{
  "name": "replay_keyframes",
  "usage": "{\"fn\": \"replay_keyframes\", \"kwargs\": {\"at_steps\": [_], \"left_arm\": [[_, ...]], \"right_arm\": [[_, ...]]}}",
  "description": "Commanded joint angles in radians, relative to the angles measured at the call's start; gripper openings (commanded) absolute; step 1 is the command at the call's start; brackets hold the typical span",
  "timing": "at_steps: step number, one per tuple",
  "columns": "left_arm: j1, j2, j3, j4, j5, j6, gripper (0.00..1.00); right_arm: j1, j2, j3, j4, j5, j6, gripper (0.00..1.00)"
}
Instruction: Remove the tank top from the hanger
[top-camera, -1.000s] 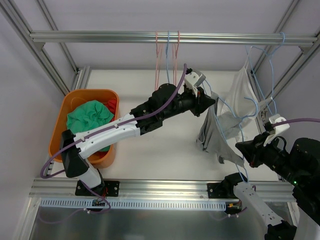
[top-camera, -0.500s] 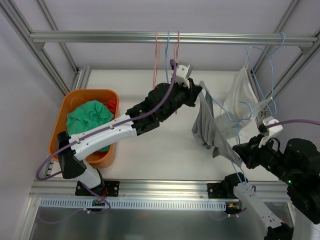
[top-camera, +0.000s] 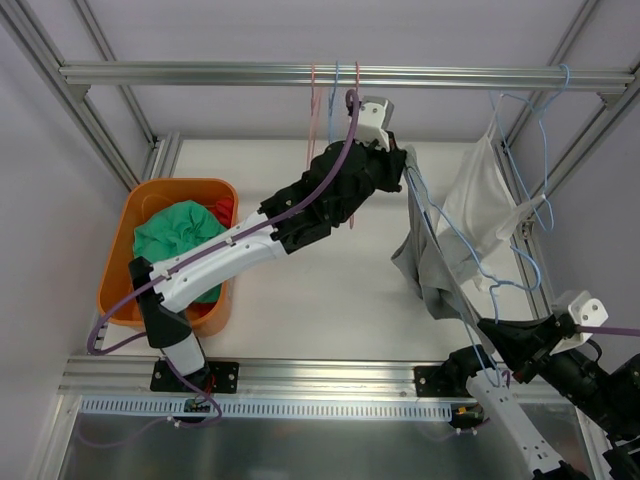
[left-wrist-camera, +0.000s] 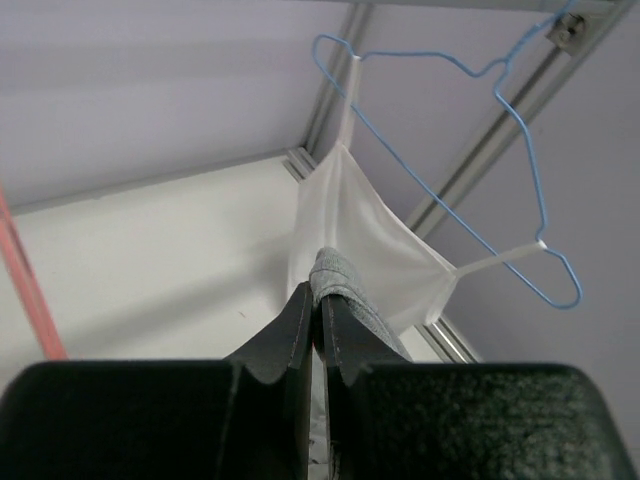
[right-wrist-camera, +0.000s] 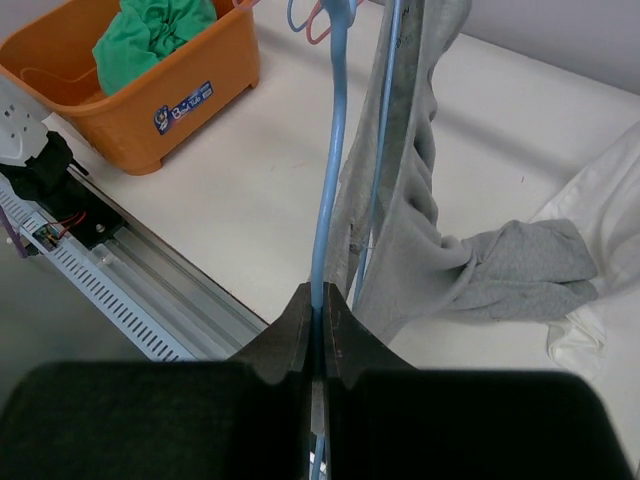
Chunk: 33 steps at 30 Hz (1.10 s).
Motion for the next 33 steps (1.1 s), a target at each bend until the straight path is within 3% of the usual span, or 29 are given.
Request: {"fn": "replay_keyframes", "kwargs": {"at_steps": [1, 5, 12, 17, 18, 21, 23, 24, 26, 27, 30, 33], "left_arm": [[0.011, 0.006, 0.072, -0.006, 0.171, 0.014, 0.00], [0.011, -0.051, -0.024, -0.005, 0.341, -0.020, 0.00], [-0.055, -0.204, -0.319, 0.032, 0.843, -0.063, 0.00], [-0.169, -0.285, -0.543, 0.043, 0.925, -0.040, 0.00], [-0.184, -0.313, -0.577, 0.044, 0.891, -0.028, 0.00], [-0.201, -0.368, -0.713, 0.041, 0.731, -0.055, 0.00], [-0.201, -0.403, -0.799, 0.037, 0.629, -0.075, 0.00], [-0.201, -0.440, -0.824, 0.032, 0.581, -0.091, 0.00], [-0.201, -0.475, -0.874, 0.009, 0.478, -0.103, 0.00], [-0.201, -0.509, -0.888, 0.003, 0.471, -0.109, 0.00], [-0.201, -0.567, -0.942, -0.011, 0.399, -0.111, 0.00], [-0.201, -0.624, -1.011, -0.034, 0.276, -0.140, 0.00]], "right_arm": [[0.017, -0.001, 0.025, 0.030, -0.017, -0.021, 0.00], [0.017, -0.049, -0.011, 0.176, 0.136, 0.029, 0.00], [0.017, -0.144, -0.249, 0.833, 0.184, 0.111, 0.00], [0.017, -0.126, -0.417, 1.217, 0.195, 0.169, 0.00], [0.018, -0.121, -0.464, 1.406, 0.208, 0.175, 0.00], [0.017, -0.090, -0.573, 1.599, 0.260, 0.169, 0.00], [0.018, -0.023, -0.517, 1.452, 0.320, 0.163, 0.00], [0.017, 0.012, -0.374, 1.159, 0.328, 0.140, 0.00], [0.018, 0.113, -0.253, 0.889, 0.339, 0.123, 0.00], [0.018, 0.137, -0.170, 0.662, 0.339, 0.120, 0.00], [0.017, 0.197, -0.119, 0.377, 0.333, 0.137, 0.00], [0.017, 0.220, -0.134, 0.258, 0.293, 0.149, 0.00]]}}
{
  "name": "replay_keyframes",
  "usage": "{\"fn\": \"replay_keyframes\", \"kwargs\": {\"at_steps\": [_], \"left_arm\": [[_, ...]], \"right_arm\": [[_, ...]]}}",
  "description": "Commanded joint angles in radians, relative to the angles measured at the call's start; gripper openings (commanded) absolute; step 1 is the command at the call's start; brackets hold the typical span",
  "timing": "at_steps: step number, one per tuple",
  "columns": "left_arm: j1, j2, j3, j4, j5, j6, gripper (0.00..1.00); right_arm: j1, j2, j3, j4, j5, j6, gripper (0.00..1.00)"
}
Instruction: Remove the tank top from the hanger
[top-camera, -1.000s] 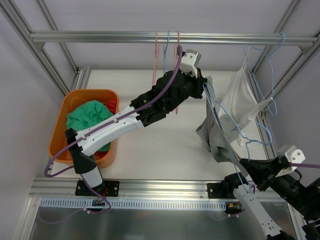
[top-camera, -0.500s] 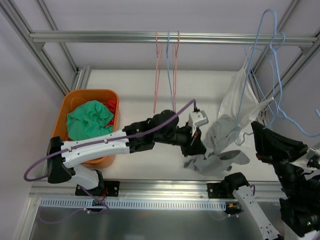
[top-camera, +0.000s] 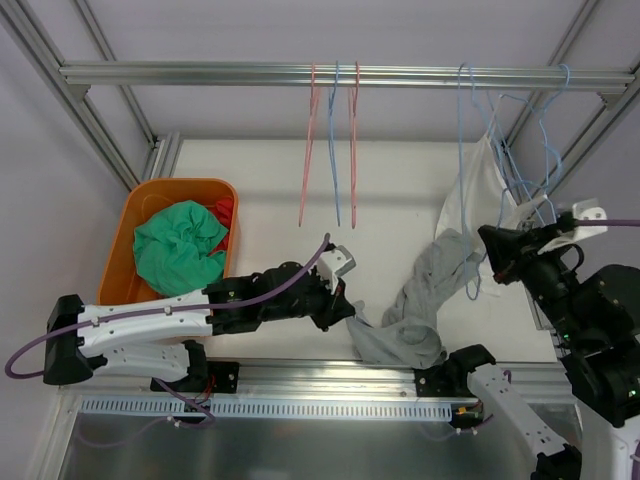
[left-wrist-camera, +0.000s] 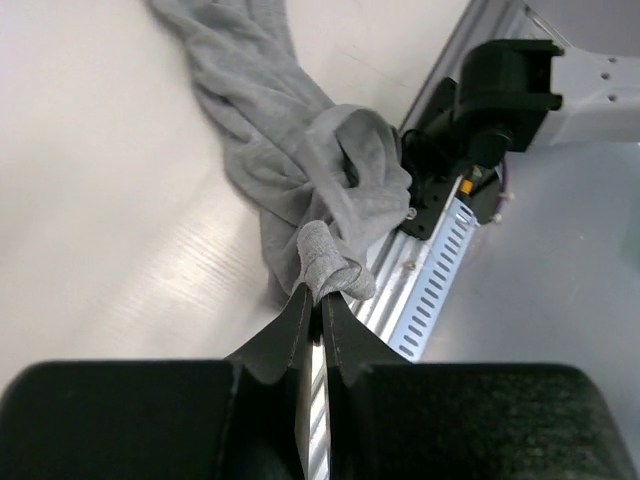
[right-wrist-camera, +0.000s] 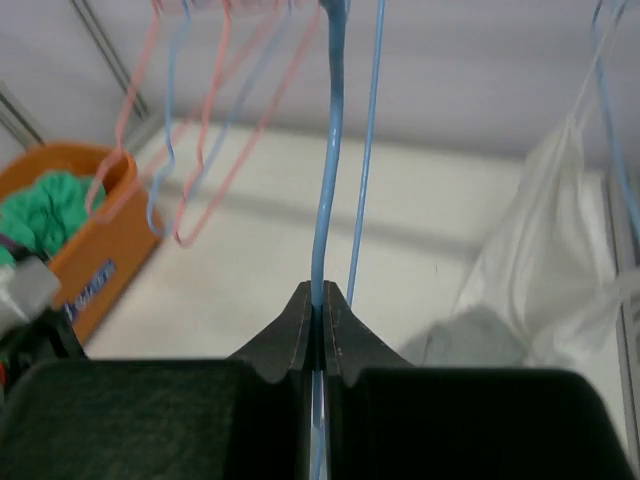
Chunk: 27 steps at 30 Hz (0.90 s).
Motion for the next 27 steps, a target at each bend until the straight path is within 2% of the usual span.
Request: {"fn": "replay_keyframes", "kwargs": {"at_steps": [1, 5, 8, 10, 12, 17, 18, 19, 20, 21, 23, 24, 27], "left_arm": [[0.002, -0.083, -0.069, -0.004, -0.191, -0.053, 0.00], [0.002, -0.149, -0.166, -0.008, -0.258, -0.092, 0.00], [0.002, -0.167, -0.207, -0.013, -0.278, -0.118, 0.05], [0.002, -0.161, -0.223, -0.011, -0.281, -0.124, 0.05], [0.002, -0.152, -0.238, -0.010, -0.292, -0.135, 0.00], [0.002, -0.173, -0.273, -0.010, -0.324, -0.177, 0.00], [0.002, -0.187, -0.278, -0.010, -0.326, -0.181, 0.03], [0.002, -0.196, -0.281, -0.010, -0.326, -0.184, 0.12], [0.002, -0.207, -0.289, -0.010, -0.323, -0.188, 0.26], [0.002, -0.225, -0.292, -0.011, -0.318, -0.190, 0.53], [0.002, -0.264, -0.303, -0.011, -0.303, -0.193, 0.78], [0.002, -0.277, -0.309, -0.013, -0.300, -0.196, 0.98], [0.000, -0.324, -0.330, -0.013, -0.298, -0.196, 0.99]], "right_arm": [[0.007, 0.038, 0.010, -0.325, -0.027, 0.013, 0.00], [0.005, 0.092, 0.037, -0.343, -0.032, 0.016, 0.00], [0.007, 0.204, 0.107, -0.302, -0.038, -0.002, 0.00], [0.008, 0.312, 0.163, -0.274, -0.044, -0.001, 0.00], [0.018, 0.388, 0.270, -0.250, -0.034, -0.003, 0.00], [0.093, 0.669, 0.528, -0.242, -0.012, -0.012, 0.00], [0.105, 0.707, 0.602, -0.242, 0.020, -0.015, 0.00], [0.120, 0.747, 0.638, -0.242, 0.029, -0.018, 0.00], [0.123, 0.815, 0.672, -0.245, 0.034, -0.016, 0.00], [0.127, 0.845, 0.698, -0.244, 0.035, -0.015, 0.00], [0.140, 0.911, 0.755, -0.242, 0.092, -0.006, 0.00], [0.153, 0.926, 0.769, -0.239, 0.115, -0.006, 0.00], [0.166, 0.974, 0.793, -0.216, 0.155, -0.004, 0.00]]}}
